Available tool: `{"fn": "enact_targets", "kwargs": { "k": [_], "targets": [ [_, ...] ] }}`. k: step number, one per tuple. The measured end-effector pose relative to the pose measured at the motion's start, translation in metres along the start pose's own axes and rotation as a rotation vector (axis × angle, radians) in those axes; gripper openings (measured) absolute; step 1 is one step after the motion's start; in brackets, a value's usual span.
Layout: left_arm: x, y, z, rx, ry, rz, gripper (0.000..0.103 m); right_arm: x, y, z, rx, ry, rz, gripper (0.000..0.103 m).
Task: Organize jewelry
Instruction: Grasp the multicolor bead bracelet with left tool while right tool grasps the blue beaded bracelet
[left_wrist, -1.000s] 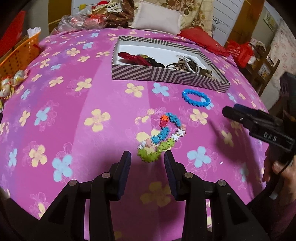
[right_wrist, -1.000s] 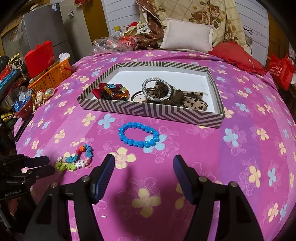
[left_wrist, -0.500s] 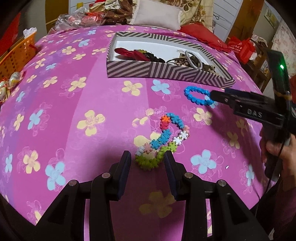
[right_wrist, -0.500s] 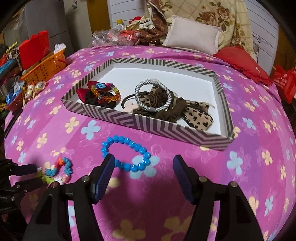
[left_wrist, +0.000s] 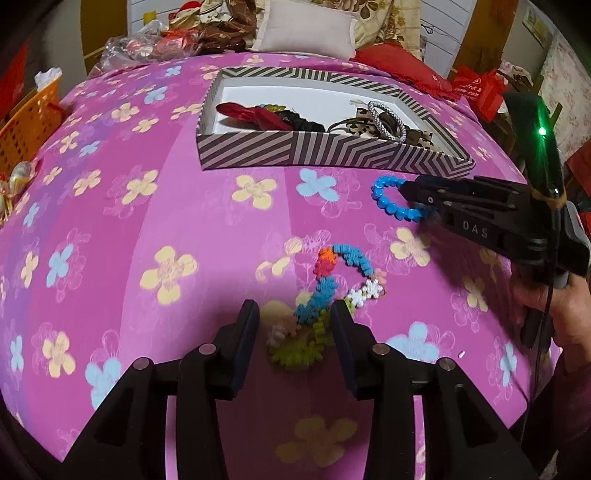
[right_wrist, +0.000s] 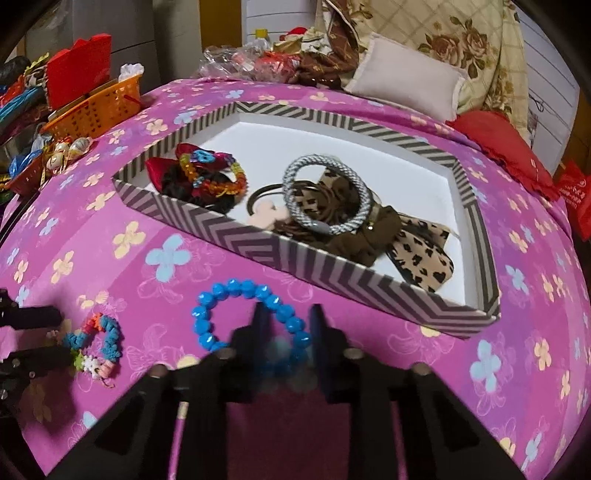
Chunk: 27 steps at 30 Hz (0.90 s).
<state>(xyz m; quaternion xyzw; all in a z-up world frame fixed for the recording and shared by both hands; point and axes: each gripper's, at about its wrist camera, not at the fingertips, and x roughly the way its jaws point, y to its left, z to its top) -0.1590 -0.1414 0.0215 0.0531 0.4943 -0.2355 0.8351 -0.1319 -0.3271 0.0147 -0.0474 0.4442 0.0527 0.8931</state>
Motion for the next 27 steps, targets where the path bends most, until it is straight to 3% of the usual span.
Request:
{"fn": "enact_targets", "kwargs": {
  "k": [2,4,5,11,20,27],
  "targets": [
    [0.001,-0.001,0.0,0.007,-0.009,-0.006,0.018,-0.003,0.002,-0.003,-0.003,-0.004,0.007,0.012],
    [0.0,-0.002,-0.001,0.017,-0.024,-0.046,0.002,-0.008,-0.001,-0.008,0.021,-0.006,0.024,0.011],
    [0.0,-0.001,-0.001,0.012,-0.026,-0.07,0.0,-0.008,-0.003,-0.009,0.033,-0.006,0.03,0.011],
    [-0.007,0.003,0.0,0.003,-0.024,-0.052,0.0,-0.032,-0.01,-0.018,0.098,-0.058,0.036,0.011],
    [-0.027,0.001,0.001,0.007,-0.079,-0.057,0.0,-0.075,-0.003,-0.01,0.085,-0.141,0.044,0.011],
    [-0.018,-0.004,0.001,0.008,-0.023,-0.091,0.0,-0.085,0.0,-0.011,0.086,-0.15,0.053,0.011]
  ]
}}
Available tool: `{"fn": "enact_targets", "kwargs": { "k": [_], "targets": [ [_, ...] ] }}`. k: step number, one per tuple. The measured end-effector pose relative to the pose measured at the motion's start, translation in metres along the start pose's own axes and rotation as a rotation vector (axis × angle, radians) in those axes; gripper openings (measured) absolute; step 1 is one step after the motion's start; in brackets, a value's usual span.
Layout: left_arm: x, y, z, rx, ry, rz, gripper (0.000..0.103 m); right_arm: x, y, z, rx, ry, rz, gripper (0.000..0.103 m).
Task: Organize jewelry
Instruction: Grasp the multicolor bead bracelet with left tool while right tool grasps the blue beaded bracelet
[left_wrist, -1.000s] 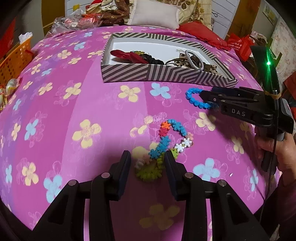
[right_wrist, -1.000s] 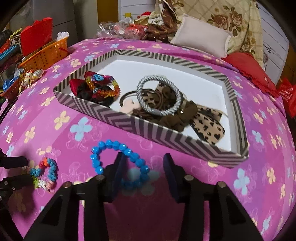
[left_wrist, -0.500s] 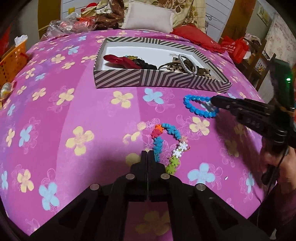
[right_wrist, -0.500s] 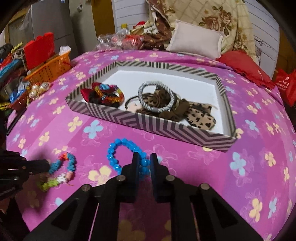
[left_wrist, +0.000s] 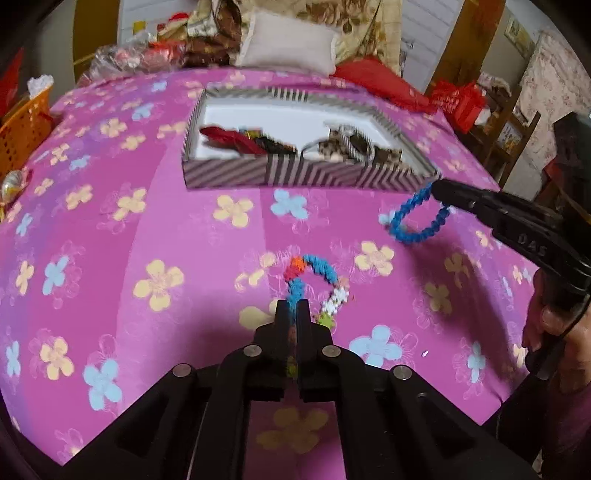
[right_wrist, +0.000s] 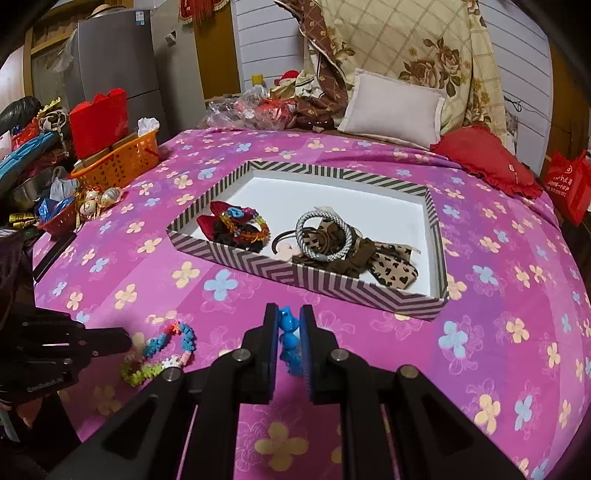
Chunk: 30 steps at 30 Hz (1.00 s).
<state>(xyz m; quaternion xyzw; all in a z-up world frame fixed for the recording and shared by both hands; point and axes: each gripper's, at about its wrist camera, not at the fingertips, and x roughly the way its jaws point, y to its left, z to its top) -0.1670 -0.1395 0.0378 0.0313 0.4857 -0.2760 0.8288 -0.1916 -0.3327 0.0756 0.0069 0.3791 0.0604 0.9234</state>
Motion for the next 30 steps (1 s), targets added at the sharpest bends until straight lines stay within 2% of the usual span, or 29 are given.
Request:
{"fn": "enact_targets", "kwargs": {
  "k": [2,5,8,11,15,17,18,22,24,27,30],
  "targets": [
    [0.011,-0.001,0.001,0.004,0.038,-0.012,0.004,0.003,0.0,-0.004,0.003,0.016,0.003,0.011],
    [0.017,-0.009,0.002,0.039,0.03,0.006,0.005,0.006,-0.003,-0.011,0.016,0.032,0.003,0.011],
    [0.022,-0.013,0.008,0.066,0.027,0.025,0.016,0.01,-0.011,-0.018,0.043,0.05,0.006,0.011],
    [0.03,-0.006,0.013,0.026,0.047,0.023,0.018,0.015,-0.02,-0.025,0.068,0.073,0.001,0.011],
    [0.03,-0.009,0.012,0.054,0.042,0.037,0.017,0.025,-0.032,-0.034,0.099,0.118,-0.011,0.011],
    [0.03,-0.009,0.011,0.063,0.033,0.053,0.01,0.03,-0.035,-0.038,0.115,0.139,-0.008,0.011],
    [0.03,-0.009,0.011,0.067,0.032,0.063,0.005,0.034,-0.036,-0.04,0.12,0.15,-0.007,0.014],
    [0.029,0.0,0.013,0.027,0.036,0.028,0.005,0.038,-0.032,-0.043,0.102,0.149,-0.014,0.025],
    [0.028,0.002,0.013,0.012,0.038,0.024,0.004,0.04,-0.029,-0.042,0.083,0.147,-0.024,0.025],
    [0.02,0.002,0.013,0.005,0.019,0.028,0.004,0.04,-0.026,-0.04,0.062,0.153,-0.052,0.011],
    [0.007,-0.001,0.015,0.014,-0.015,0.033,0.004,0.029,-0.027,-0.037,0.087,0.118,-0.034,0.011]
  ]
}}
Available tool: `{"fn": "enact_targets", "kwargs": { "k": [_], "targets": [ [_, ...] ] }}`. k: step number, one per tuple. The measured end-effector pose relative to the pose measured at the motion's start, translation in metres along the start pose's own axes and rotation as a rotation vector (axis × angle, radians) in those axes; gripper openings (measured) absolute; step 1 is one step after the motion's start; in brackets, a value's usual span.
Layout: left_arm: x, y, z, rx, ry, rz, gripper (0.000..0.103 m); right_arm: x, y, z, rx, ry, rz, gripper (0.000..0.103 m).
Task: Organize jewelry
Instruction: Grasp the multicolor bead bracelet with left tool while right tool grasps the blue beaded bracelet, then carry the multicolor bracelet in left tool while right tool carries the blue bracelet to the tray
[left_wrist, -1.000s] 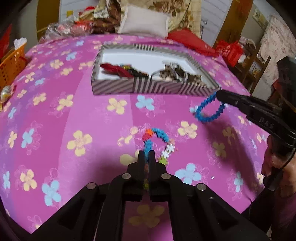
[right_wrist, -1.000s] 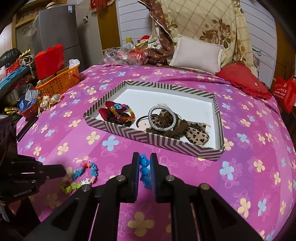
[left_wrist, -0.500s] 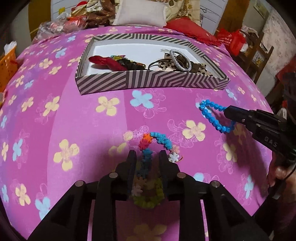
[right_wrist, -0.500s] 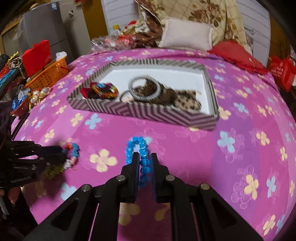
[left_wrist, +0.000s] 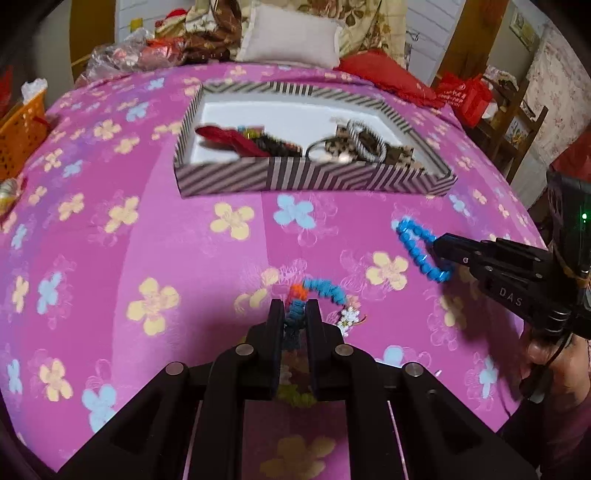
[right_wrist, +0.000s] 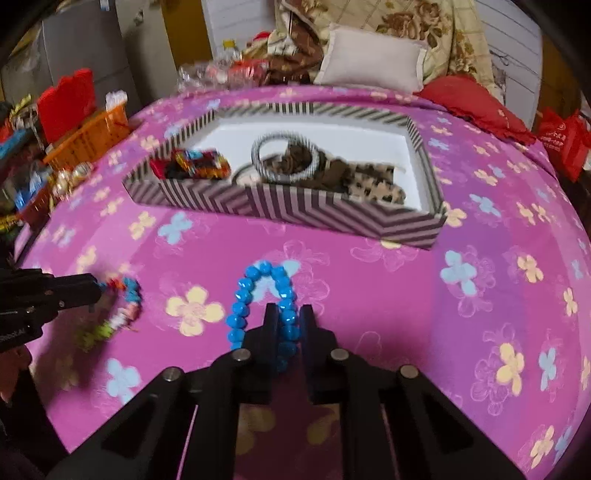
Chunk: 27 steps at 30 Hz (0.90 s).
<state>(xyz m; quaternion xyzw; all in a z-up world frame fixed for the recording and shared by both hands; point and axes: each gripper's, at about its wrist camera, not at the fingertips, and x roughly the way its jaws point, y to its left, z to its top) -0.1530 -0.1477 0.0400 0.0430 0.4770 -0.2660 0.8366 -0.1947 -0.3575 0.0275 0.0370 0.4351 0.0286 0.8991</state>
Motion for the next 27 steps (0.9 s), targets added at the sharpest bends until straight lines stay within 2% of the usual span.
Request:
{"fn": "enact_targets", "kwargs": {
  "k": [12,27],
  "targets": [
    [-0.036,-0.006,0.019,0.022,-0.095,0.021,0.004,-0.058,0.019,0.03,-0.045,-0.135,0.029,0.011],
    [-0.065,-0.013,0.051,0.052,-0.184,0.063,0.004,-0.084,0.033,0.054,-0.091,-0.198,0.035,0.011]
  ]
}}
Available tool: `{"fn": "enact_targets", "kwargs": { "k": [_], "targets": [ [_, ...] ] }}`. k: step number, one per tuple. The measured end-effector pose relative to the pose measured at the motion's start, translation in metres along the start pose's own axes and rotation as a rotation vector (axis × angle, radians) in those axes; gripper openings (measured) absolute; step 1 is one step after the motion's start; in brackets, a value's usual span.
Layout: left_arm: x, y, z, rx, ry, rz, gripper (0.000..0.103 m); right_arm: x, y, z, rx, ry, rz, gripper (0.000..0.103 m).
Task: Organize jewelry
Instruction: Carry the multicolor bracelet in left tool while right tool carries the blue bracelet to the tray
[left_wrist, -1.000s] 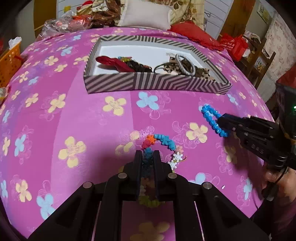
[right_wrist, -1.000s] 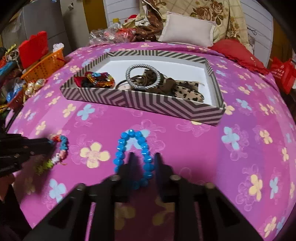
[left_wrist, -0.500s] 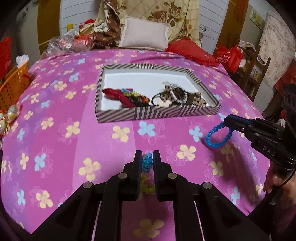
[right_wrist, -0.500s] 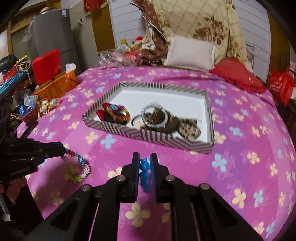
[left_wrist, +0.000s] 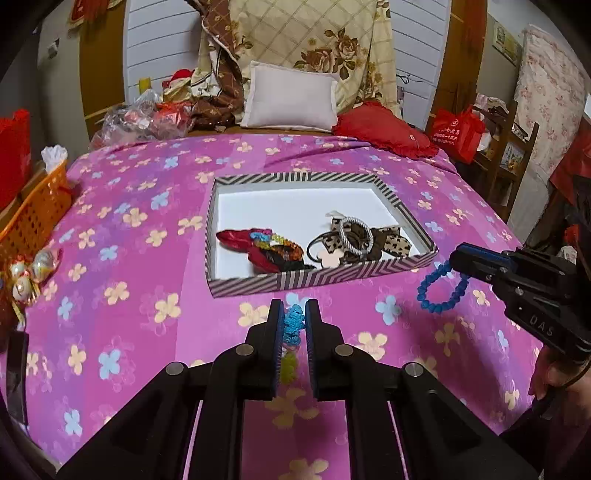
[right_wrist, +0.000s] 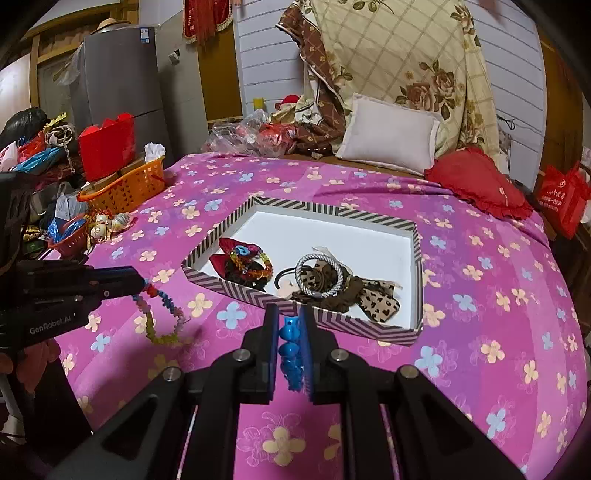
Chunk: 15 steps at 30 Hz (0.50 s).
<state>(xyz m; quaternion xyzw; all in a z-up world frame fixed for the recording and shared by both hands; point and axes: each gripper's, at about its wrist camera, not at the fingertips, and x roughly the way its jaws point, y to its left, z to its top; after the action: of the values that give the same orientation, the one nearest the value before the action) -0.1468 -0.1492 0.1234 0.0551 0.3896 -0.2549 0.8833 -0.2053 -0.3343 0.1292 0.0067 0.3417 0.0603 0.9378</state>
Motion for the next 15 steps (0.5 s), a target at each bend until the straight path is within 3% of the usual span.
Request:
{"fn": "enact_targets", "kwargs": {
  "k": [15],
  "targets": [
    [0.003,-0.01,0.014,0.033,-0.016,0.021,0.004,0.001,0.004,0.004,-0.015,-0.001,0.004,0.011]
  ]
}}
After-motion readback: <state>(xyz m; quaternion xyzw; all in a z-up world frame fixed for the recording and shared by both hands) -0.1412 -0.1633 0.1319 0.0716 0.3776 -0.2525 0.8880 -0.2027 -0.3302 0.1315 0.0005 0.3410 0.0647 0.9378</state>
